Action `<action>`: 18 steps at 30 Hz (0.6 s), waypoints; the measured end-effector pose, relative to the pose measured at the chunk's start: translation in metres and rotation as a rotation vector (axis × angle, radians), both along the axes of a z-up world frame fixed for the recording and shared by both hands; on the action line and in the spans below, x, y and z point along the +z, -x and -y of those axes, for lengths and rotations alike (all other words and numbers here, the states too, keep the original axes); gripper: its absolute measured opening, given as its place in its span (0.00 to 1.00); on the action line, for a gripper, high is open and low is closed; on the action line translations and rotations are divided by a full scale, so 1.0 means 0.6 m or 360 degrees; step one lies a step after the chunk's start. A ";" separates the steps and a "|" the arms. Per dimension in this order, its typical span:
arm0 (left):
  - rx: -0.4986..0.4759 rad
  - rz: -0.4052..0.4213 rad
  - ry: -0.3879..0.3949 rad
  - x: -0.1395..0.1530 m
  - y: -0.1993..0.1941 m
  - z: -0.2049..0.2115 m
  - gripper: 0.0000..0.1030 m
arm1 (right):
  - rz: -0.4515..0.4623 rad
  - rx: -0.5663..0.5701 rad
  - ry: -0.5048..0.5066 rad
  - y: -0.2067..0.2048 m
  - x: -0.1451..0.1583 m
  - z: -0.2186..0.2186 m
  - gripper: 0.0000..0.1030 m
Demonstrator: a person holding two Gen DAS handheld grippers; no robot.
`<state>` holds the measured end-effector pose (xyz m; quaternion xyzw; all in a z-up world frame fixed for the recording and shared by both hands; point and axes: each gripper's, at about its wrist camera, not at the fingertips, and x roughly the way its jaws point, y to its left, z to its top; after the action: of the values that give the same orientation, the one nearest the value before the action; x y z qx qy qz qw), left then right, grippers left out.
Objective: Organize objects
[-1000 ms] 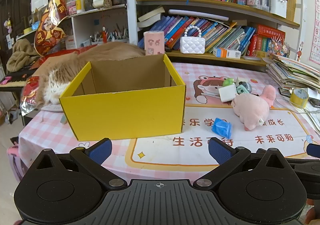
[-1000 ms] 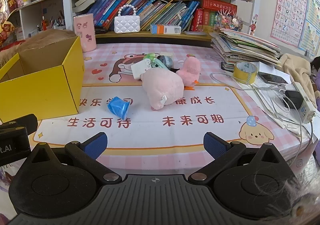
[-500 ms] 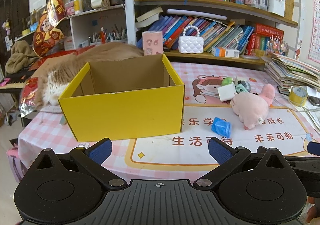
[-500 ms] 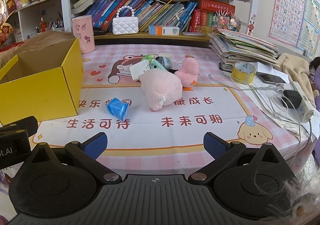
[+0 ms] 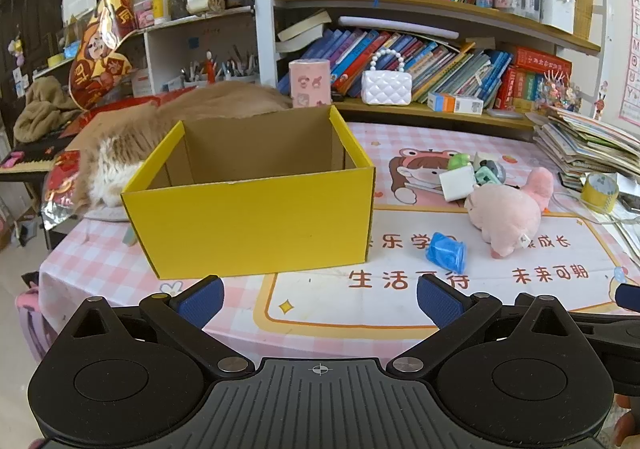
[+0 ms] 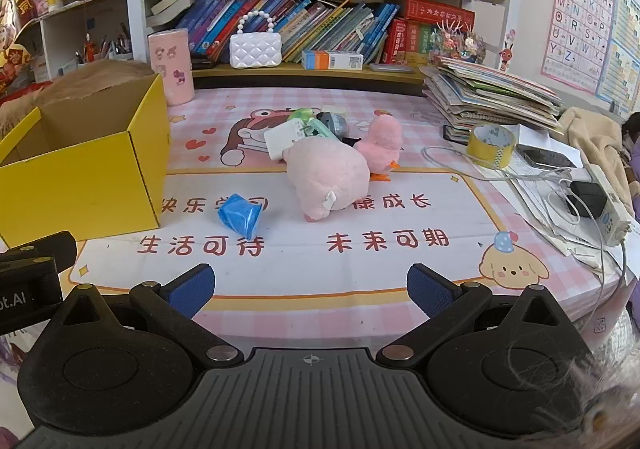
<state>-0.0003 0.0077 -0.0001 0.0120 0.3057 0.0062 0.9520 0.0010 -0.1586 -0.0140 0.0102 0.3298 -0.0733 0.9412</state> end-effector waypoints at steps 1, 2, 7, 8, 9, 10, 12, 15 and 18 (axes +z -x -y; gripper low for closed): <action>0.0001 -0.0001 0.0000 0.000 0.000 0.000 1.00 | 0.0000 0.0000 0.0000 0.000 0.000 0.000 1.00; -0.0001 -0.0001 -0.0002 0.000 0.000 0.000 1.00 | 0.0000 0.0001 -0.0002 0.000 0.000 0.001 1.00; -0.0005 -0.0003 -0.0004 0.001 0.000 0.002 1.00 | 0.0003 0.0002 0.0000 0.001 0.000 0.001 1.00; -0.0004 -0.0003 -0.0004 0.001 0.000 0.002 1.00 | 0.0004 0.0004 -0.0002 0.002 -0.001 0.002 1.00; -0.0004 -0.0004 -0.0005 0.001 -0.001 0.002 1.00 | 0.0003 0.0003 -0.0002 0.002 -0.001 0.002 1.00; -0.0005 -0.0004 -0.0004 0.001 -0.001 0.002 1.00 | 0.0003 0.0003 -0.0002 0.002 -0.001 0.002 1.00; -0.0005 -0.0004 -0.0004 0.001 0.000 0.002 1.00 | 0.0002 0.0002 -0.0002 0.002 -0.001 0.002 1.00; -0.0006 -0.0002 -0.0004 0.001 -0.001 0.002 1.00 | 0.0002 0.0003 -0.0002 0.002 -0.001 0.001 1.00; -0.0005 -0.0004 -0.0004 0.001 -0.001 0.002 1.00 | 0.0001 0.0003 -0.0003 0.002 0.000 0.002 1.00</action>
<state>0.0001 0.0064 0.0007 0.0135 0.3070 0.0051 0.9516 -0.0003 -0.1595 -0.0142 0.0107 0.3295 -0.0723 0.9413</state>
